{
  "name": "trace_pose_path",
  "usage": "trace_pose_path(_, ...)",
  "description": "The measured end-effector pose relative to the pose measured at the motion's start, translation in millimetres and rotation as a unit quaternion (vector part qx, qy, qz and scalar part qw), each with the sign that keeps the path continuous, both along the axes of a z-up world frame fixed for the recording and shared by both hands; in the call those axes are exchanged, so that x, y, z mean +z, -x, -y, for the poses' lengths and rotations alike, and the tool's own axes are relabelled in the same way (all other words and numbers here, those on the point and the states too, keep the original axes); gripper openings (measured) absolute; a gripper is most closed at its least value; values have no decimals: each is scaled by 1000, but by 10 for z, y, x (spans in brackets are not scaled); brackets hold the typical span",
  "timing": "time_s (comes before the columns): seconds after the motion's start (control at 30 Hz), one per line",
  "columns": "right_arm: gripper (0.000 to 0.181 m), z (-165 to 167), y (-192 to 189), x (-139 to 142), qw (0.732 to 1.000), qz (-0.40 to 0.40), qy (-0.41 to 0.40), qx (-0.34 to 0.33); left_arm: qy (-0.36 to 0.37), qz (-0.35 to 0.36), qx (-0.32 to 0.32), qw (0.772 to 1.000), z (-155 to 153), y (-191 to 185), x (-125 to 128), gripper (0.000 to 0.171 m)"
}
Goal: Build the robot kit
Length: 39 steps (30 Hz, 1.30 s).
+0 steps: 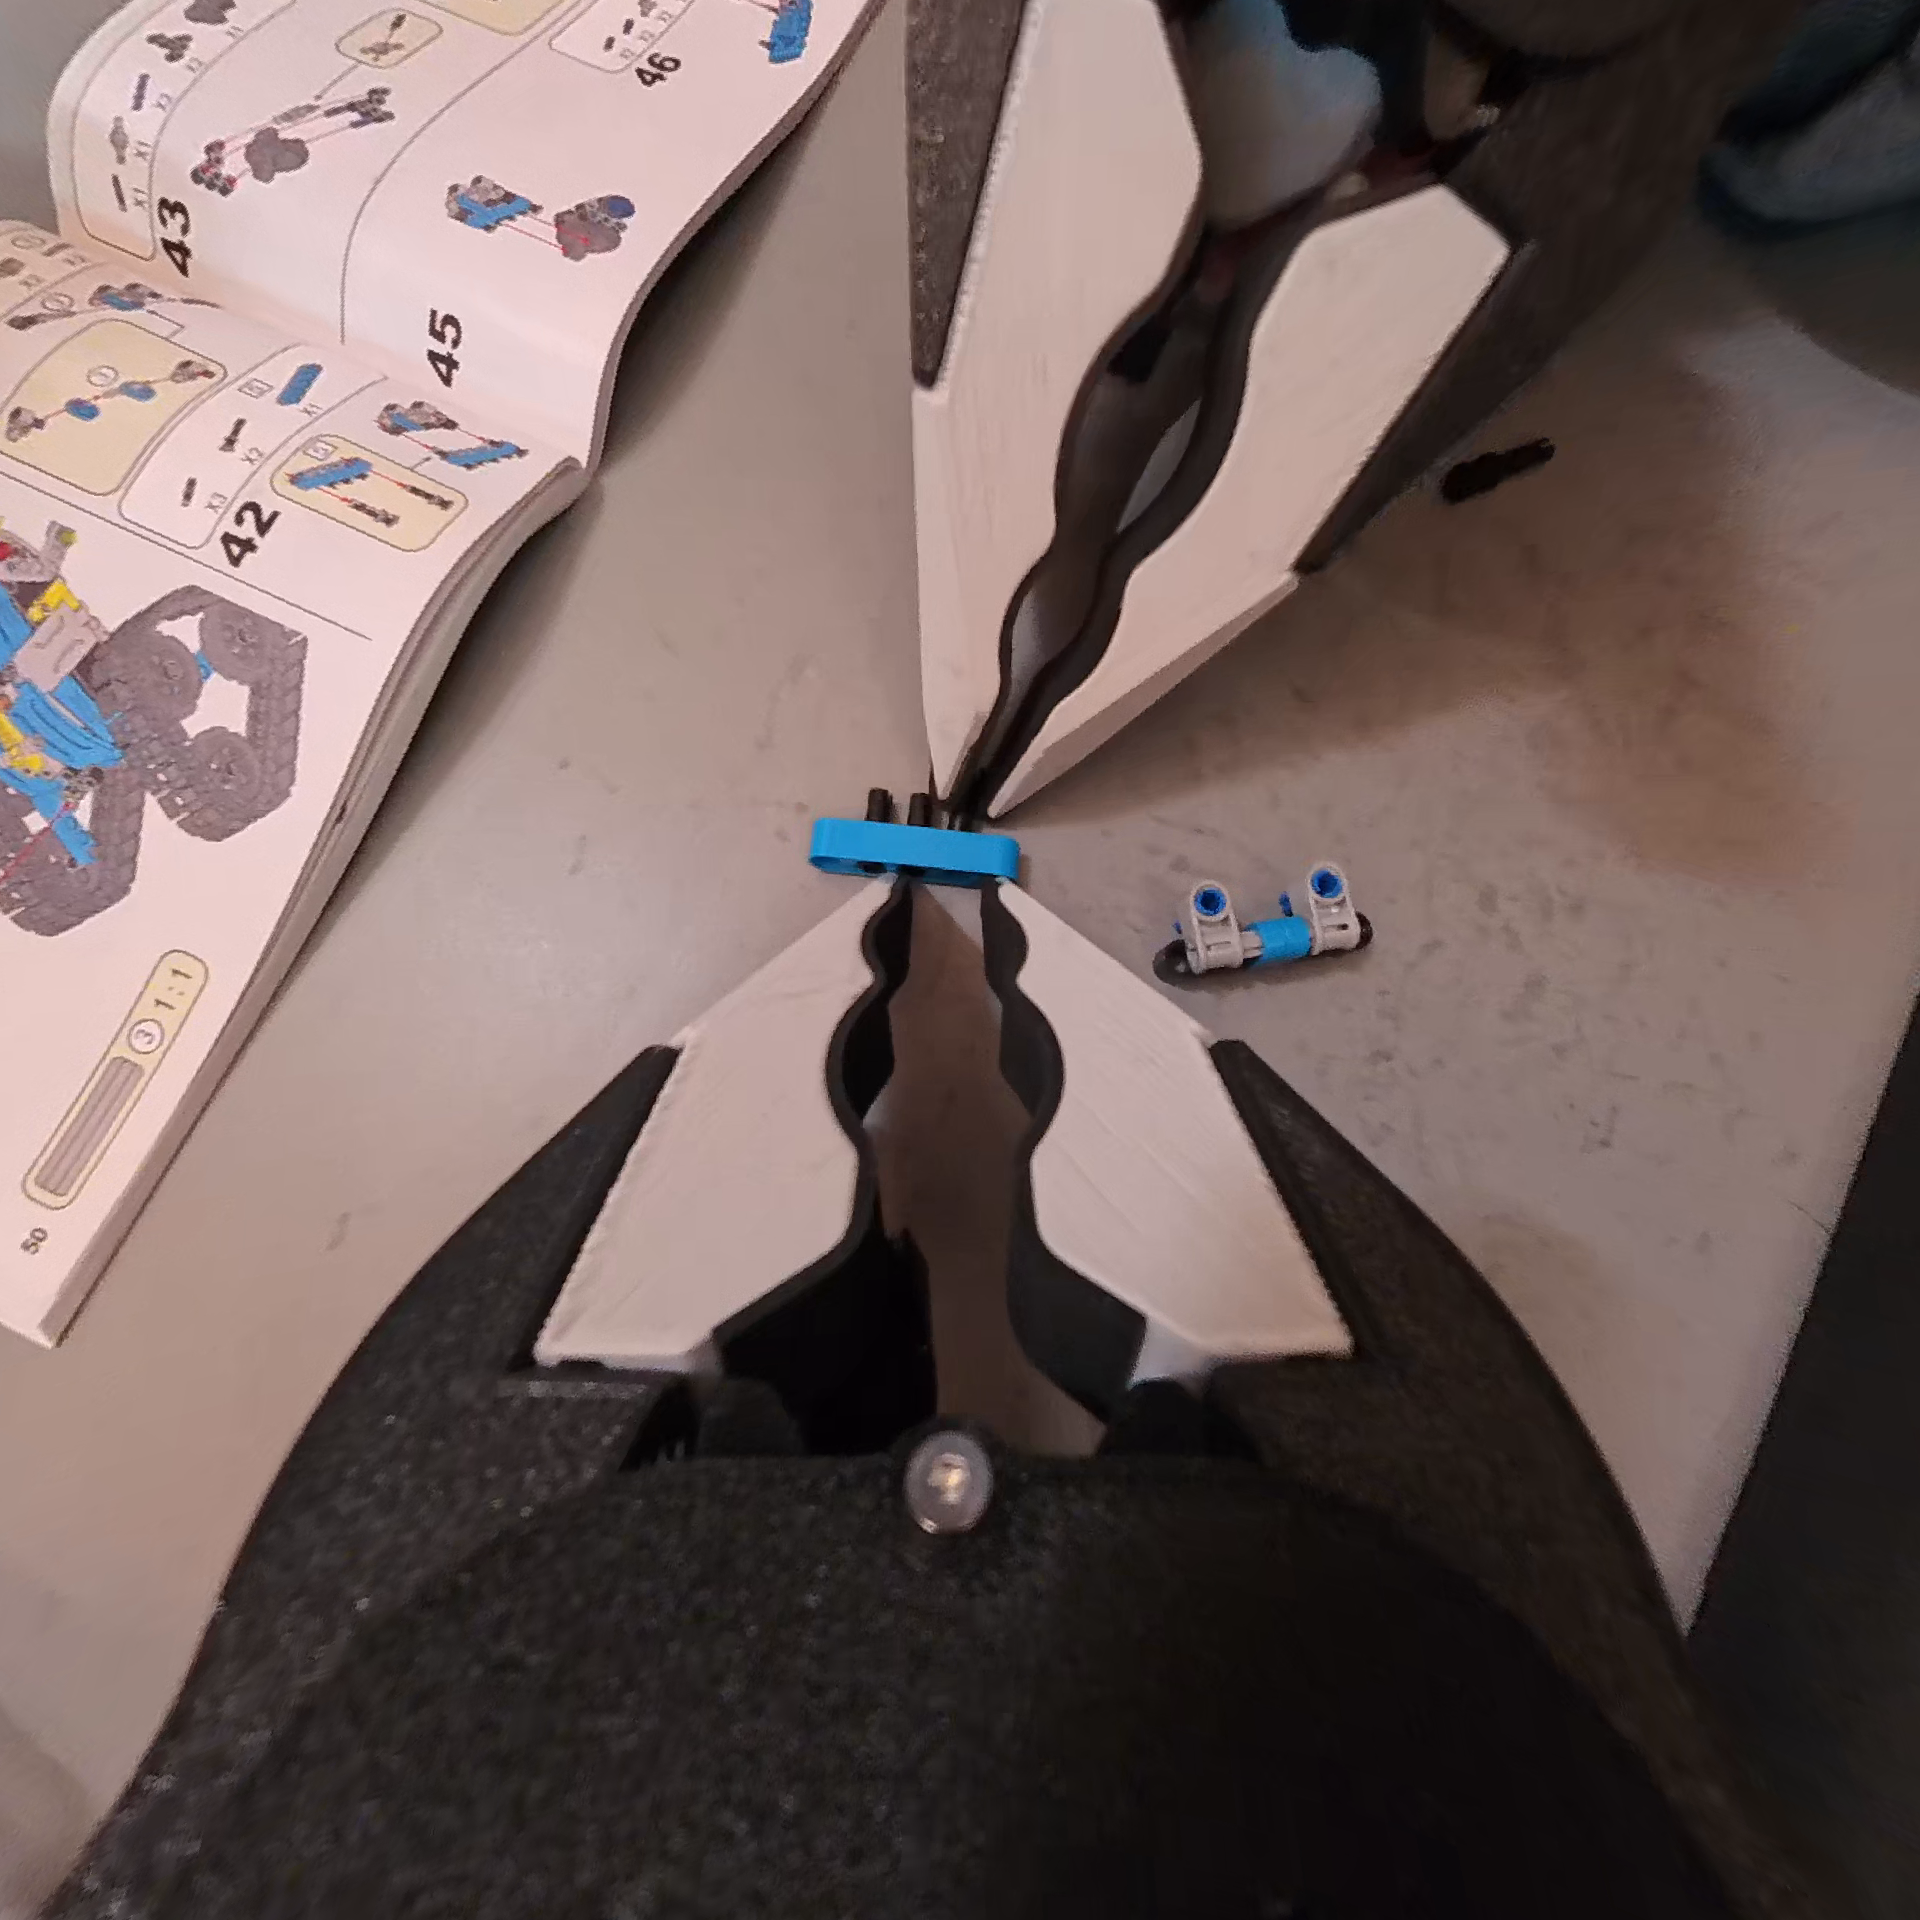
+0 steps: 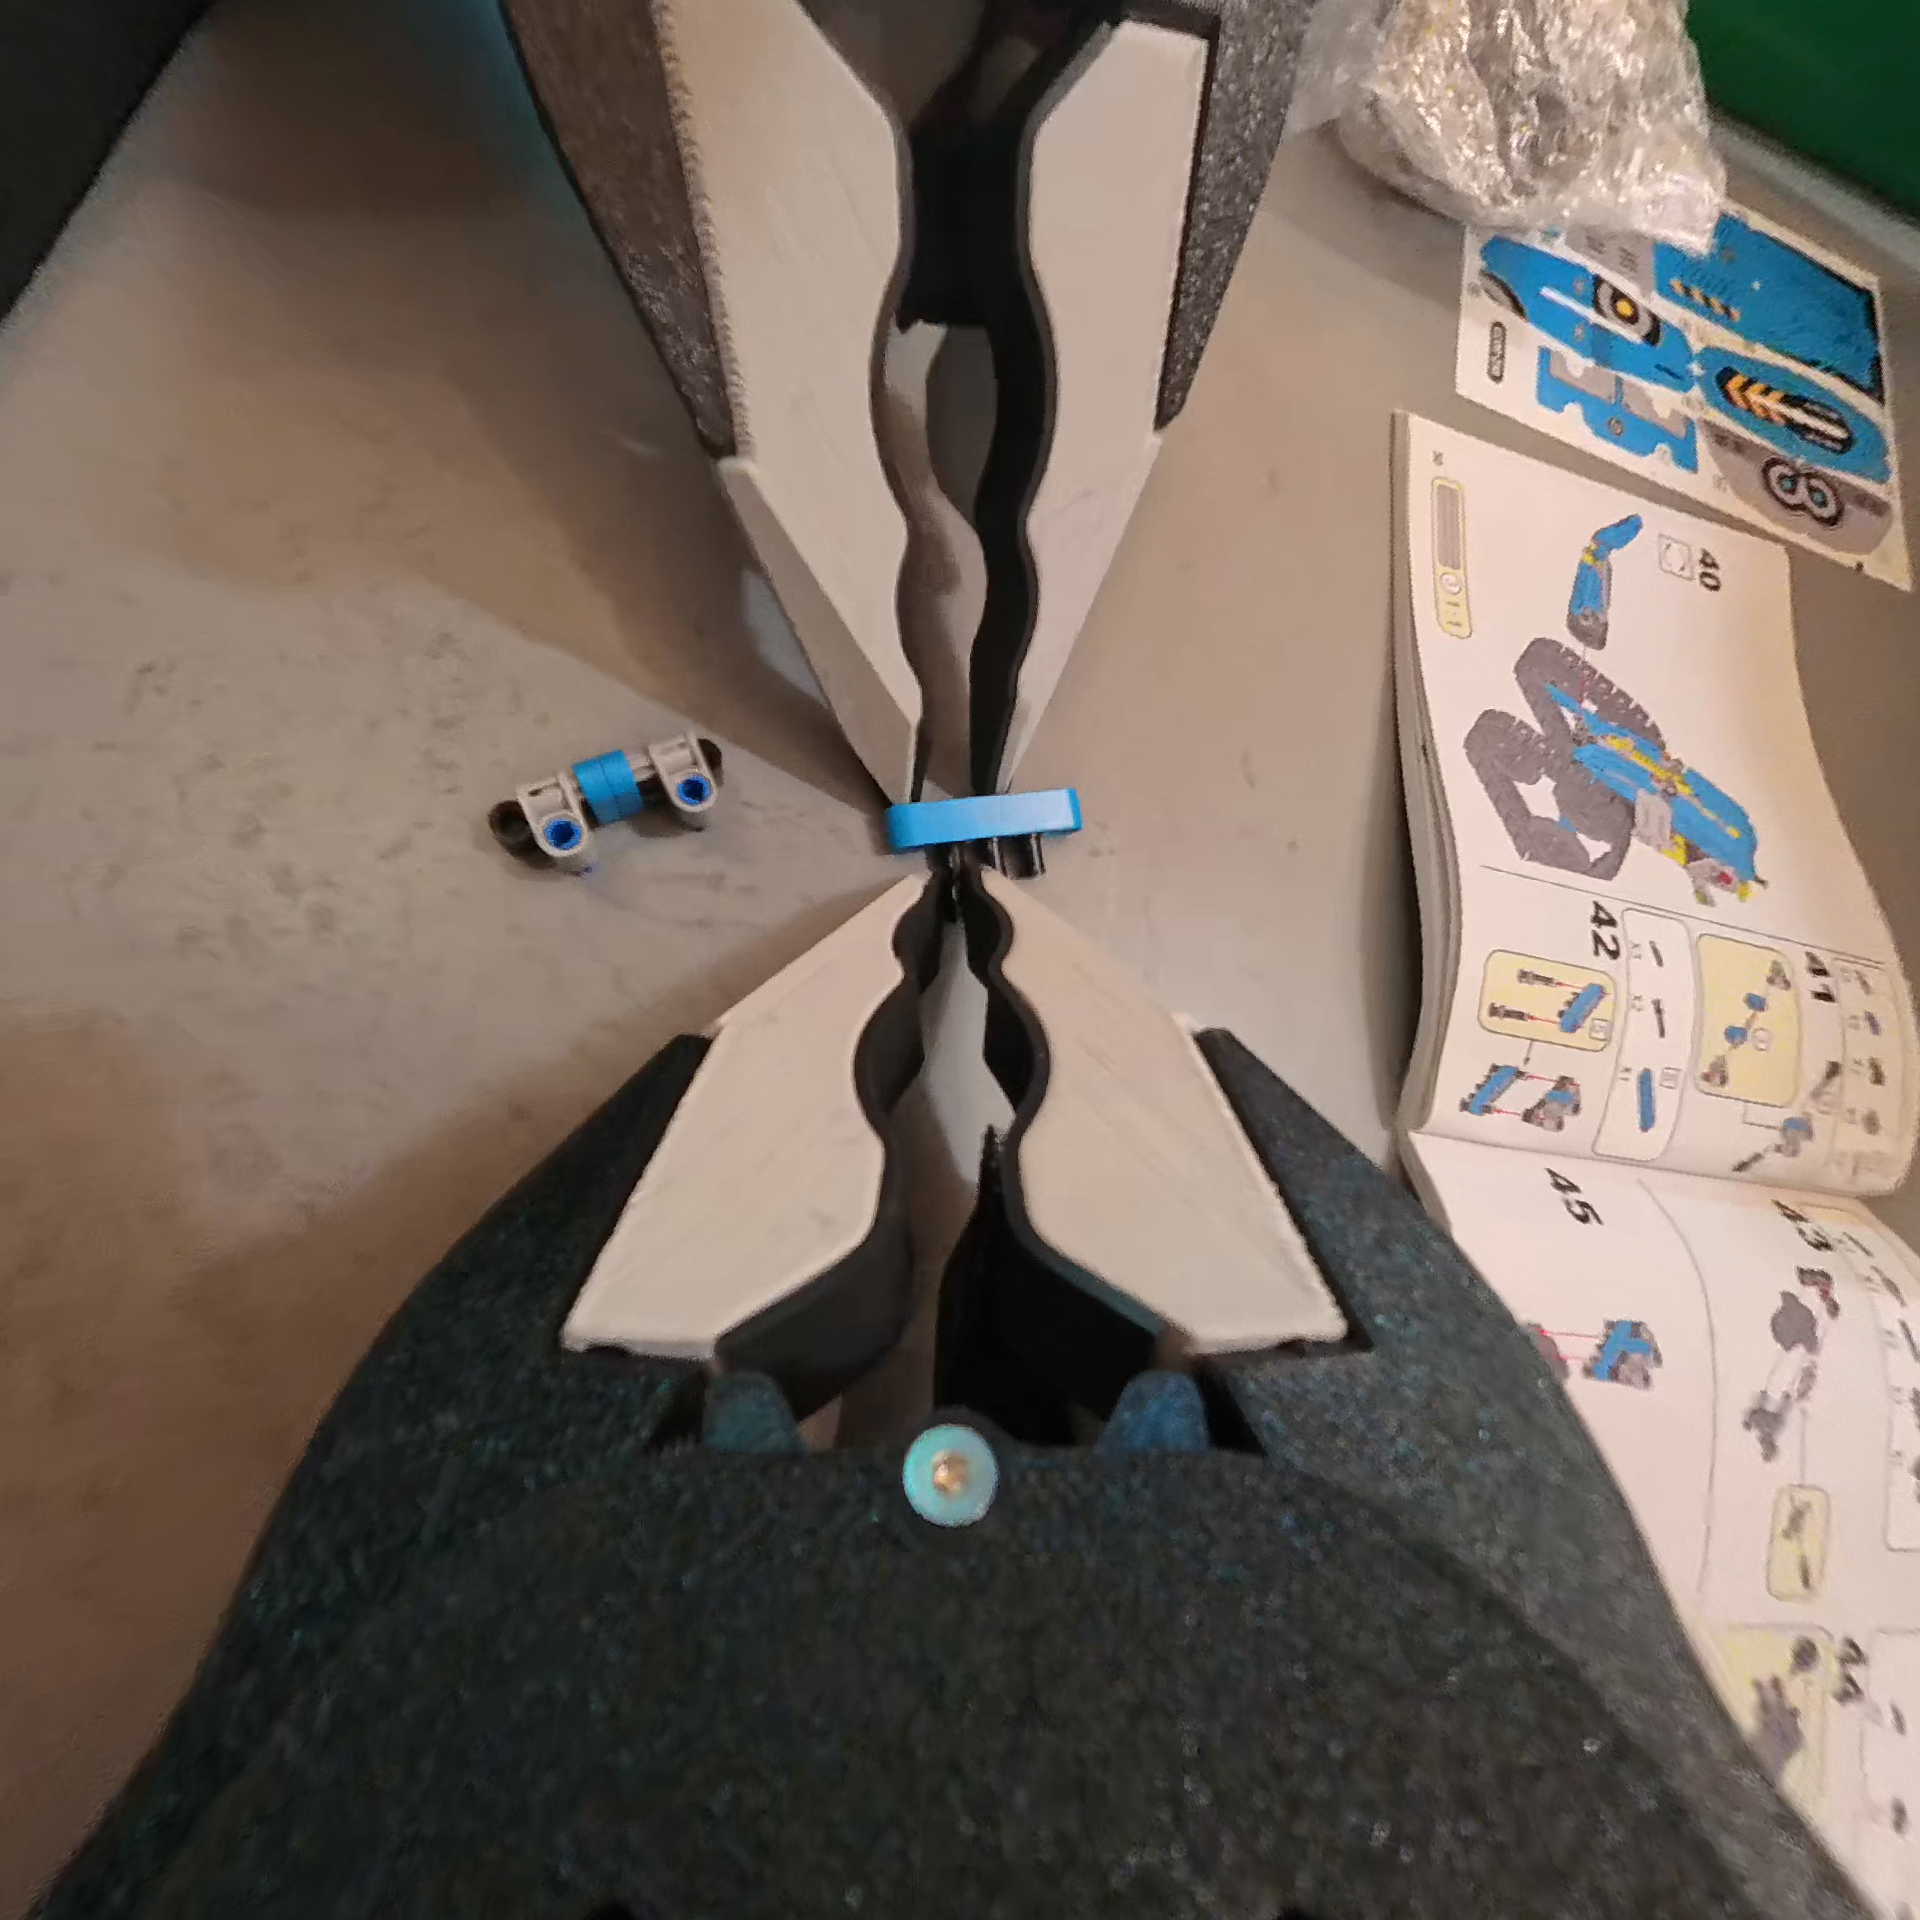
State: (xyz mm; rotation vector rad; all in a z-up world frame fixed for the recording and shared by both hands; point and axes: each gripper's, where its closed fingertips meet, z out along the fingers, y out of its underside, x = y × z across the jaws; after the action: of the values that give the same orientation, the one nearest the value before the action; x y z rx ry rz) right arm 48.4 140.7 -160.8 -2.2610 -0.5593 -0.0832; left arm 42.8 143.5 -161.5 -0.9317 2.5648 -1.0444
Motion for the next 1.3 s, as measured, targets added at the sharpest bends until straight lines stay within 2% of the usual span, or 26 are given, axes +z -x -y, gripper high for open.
trace_pose_path(0.17,2,-3,5,-3,998,-63,14,5,-3,-14,-7,1000,6,-5,2,11)
trace_pose_path(0.37,3,-6,5,-2,995,-90,31,-19,4,-9,-2,1000,7,-7,2,11)
trace_pose_path(0.57,4,9,-17,-4,996,-71,39,-24,10,-3,-1,1000,0,-6,-1,12)
trace_pose_path(0.77,13,82,-73,99,995,-93,30,-28,8,-3,-3,1000,0,-5,-2,12)
trace_pose_path(0.9,14,181,-67,48,993,-104,55,-20,11,-2,-4,1000,-2,-5,-1,12)
trace_pose_path(1.03,17,233,114,65,990,-123,67,18,8,1,-5,1000,-3,-3,-2,12)
trace_pose_path(1.2,17,226,147,49,993,-91,61,33,10,3,-3,1000,-4,-3,-1,12)
trace_pose_path(1.3,8,257,261,8,987,-128,78,53,8,4,-4,1000,-3,-3,-1,12)
